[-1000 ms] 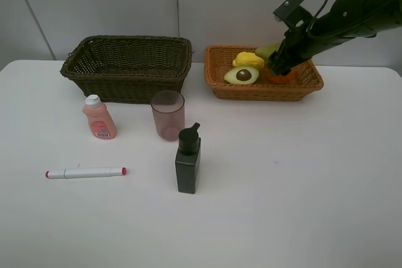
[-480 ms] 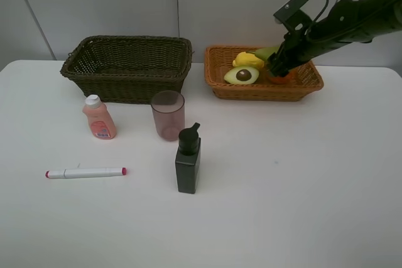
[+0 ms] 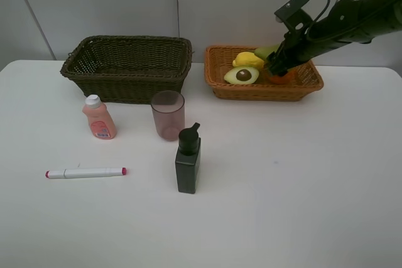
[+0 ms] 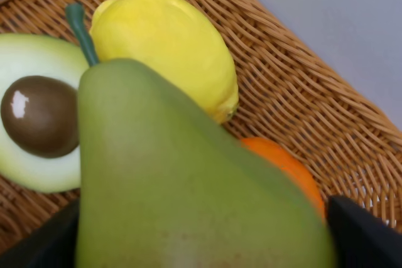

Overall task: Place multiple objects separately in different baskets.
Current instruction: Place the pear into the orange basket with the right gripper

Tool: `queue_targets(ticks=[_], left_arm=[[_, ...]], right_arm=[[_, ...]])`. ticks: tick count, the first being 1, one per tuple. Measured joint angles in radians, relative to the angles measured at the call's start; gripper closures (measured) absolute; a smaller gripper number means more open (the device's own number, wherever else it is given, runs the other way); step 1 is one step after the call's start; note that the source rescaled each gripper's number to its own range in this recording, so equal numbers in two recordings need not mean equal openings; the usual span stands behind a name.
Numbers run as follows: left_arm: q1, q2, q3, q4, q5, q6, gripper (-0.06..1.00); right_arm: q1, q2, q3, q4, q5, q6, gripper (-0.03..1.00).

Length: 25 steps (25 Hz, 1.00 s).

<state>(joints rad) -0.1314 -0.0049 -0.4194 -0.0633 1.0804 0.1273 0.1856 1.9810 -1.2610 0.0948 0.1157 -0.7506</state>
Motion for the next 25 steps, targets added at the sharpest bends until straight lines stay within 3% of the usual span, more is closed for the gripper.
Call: queue_targets(ticks=[2,3,6,19,25], left_arm=[[0.000,0.000,0.000,0.000,0.000,0.000,-0.06],[0.000,0.000,0.000,0.000,0.000,0.000,-0.06],[0.000,0.000,0.000,0.000,0.000,0.000,-0.06],[0.000,0.000,0.000,0.000,0.000,0.000,-0.06],[0.000,0.000,0.000,0.000,0.000,0.000,-0.06]], right_arm=[[0.000,0.000,0.000,-0.009,0.000,0.000,0.16],[0.000,0.000,0.000,-0.009,0.000,0.000,0.08],[0.000,0.000,0.000,-0.009,-0.003,0.000,-0.01],[0.000,0.000,0.000,-0.009,-0.001,0.000,-0.03],[0.000,-0.049,0.000,0.027,0.045,0.000,-0.03]])
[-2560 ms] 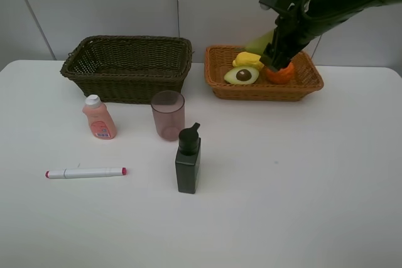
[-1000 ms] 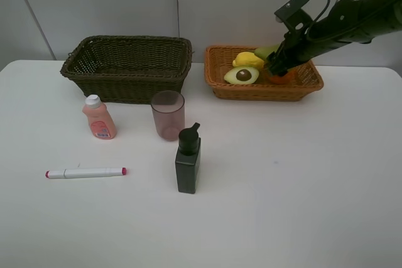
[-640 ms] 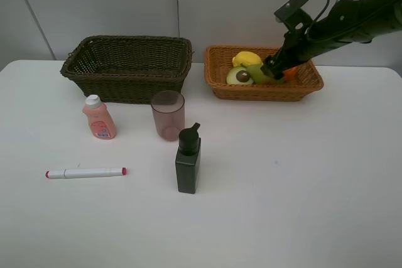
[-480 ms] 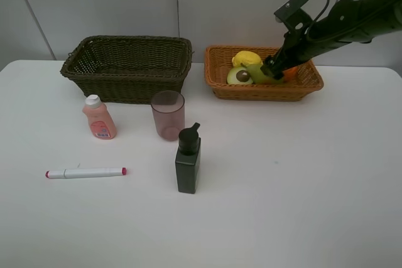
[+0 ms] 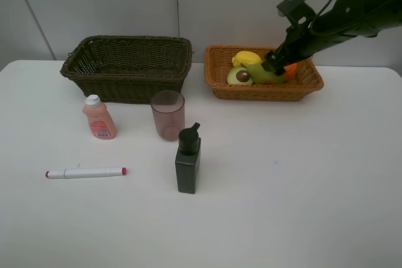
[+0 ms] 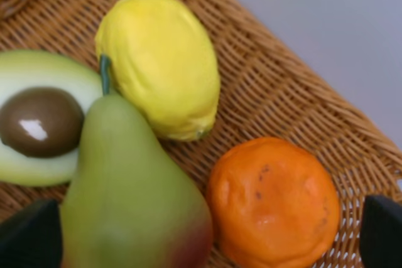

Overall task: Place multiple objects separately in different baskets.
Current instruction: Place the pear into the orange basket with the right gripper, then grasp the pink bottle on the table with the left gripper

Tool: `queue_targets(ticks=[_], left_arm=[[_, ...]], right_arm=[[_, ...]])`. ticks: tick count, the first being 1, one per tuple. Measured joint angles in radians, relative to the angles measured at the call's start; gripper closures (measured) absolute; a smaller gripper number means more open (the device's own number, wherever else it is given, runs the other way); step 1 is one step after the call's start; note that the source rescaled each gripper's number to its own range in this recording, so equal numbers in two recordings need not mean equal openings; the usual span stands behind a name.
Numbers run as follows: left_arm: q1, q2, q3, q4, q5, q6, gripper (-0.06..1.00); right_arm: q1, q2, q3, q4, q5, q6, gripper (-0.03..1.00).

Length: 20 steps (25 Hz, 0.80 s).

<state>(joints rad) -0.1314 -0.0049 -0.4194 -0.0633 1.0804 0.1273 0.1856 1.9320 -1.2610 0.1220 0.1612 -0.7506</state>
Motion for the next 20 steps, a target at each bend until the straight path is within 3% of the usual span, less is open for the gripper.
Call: queue_targets(ticks=[20], left_arm=[[0.000,0.000,0.000,0.000,0.000,0.000,-0.06]], right_arm=[[0.000,-0.346,-0.001,0.193,0.547,0.002,-0.03]])
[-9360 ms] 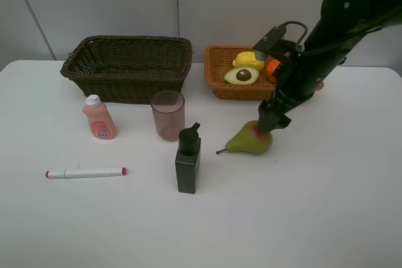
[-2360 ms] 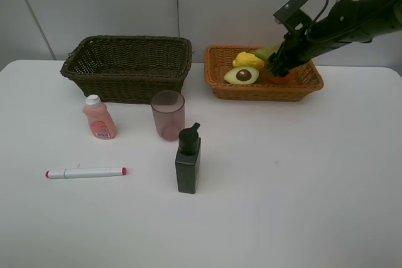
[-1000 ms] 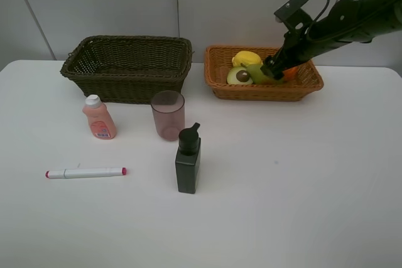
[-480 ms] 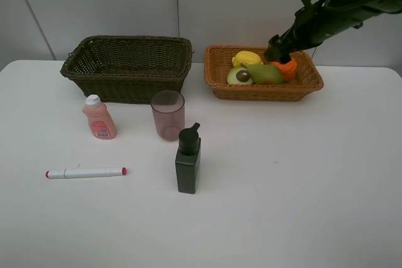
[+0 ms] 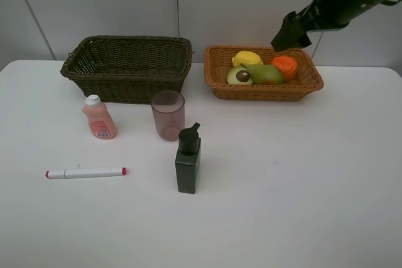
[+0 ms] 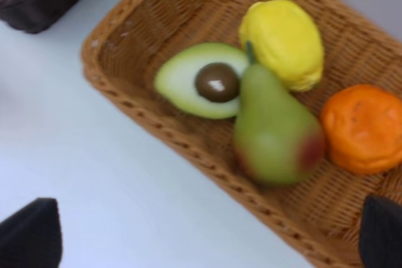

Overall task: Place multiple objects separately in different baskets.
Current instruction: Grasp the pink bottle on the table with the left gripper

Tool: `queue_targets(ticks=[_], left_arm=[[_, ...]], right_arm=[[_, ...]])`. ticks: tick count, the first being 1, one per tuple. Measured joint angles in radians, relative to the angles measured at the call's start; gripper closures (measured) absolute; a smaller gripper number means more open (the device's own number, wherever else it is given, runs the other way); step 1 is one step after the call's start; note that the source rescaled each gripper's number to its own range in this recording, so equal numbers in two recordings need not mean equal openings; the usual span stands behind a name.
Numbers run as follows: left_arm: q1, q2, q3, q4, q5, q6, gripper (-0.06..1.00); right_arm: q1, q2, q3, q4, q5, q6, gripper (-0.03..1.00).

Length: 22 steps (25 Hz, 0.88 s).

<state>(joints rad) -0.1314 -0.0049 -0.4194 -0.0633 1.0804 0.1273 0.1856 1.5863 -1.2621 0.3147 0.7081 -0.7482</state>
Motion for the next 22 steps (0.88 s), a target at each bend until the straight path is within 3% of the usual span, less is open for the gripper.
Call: queue_targets(ticks=[12,18,22], left_arm=[[0.000,0.000,0.000,0.000,0.000,0.000,-0.06],[0.000,0.000,0.000,0.000,0.000,0.000,-0.06],[0.000,0.000,0.000,0.000,0.000,0.000,-0.06]], right_arm=[[0.000,-0.195,0.000,0.065,0.307,0.007,-0.03],[0.000,-0.332,0.047,0.038,0.403,0.049,-0.03],[0.000,-0.438,0.146,0.009,0.408,0.051,-0.03]])
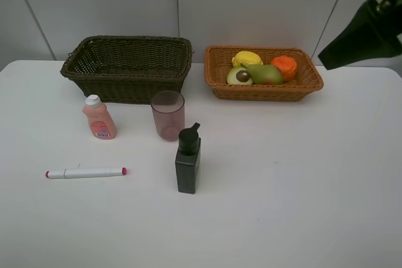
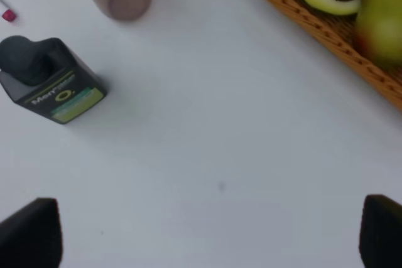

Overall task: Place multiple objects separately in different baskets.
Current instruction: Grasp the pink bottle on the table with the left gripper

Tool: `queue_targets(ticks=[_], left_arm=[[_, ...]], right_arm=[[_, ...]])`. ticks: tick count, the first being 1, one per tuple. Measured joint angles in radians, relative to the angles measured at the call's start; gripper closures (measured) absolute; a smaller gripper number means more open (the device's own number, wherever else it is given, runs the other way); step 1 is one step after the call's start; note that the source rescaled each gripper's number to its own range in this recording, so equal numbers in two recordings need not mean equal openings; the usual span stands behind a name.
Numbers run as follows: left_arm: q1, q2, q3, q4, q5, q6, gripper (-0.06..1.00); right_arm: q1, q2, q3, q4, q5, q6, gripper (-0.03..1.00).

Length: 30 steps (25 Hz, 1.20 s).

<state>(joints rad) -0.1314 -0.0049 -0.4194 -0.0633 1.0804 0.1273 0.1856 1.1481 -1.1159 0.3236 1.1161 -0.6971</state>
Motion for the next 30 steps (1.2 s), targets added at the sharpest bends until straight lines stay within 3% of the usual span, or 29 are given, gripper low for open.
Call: queue_targets(ticks=[9,20,30], left_arm=[[0.000,0.000,0.000,0.000,0.000,0.000,-0.06],[0.000,0.000,0.000,0.000,0.000,0.000,-0.06],[0.000,0.000,0.000,0.000,0.000,0.000,-0.06]], right_arm=[[0.000,-0.268,0.225,-0.034,0.007,0.032,-0.03],[0.000,-0.738,0.449,-0.249,0.007,0.420,-0.03],[0.000,-1.104,0.564,-0.285,0.005,0.494,-0.03]])
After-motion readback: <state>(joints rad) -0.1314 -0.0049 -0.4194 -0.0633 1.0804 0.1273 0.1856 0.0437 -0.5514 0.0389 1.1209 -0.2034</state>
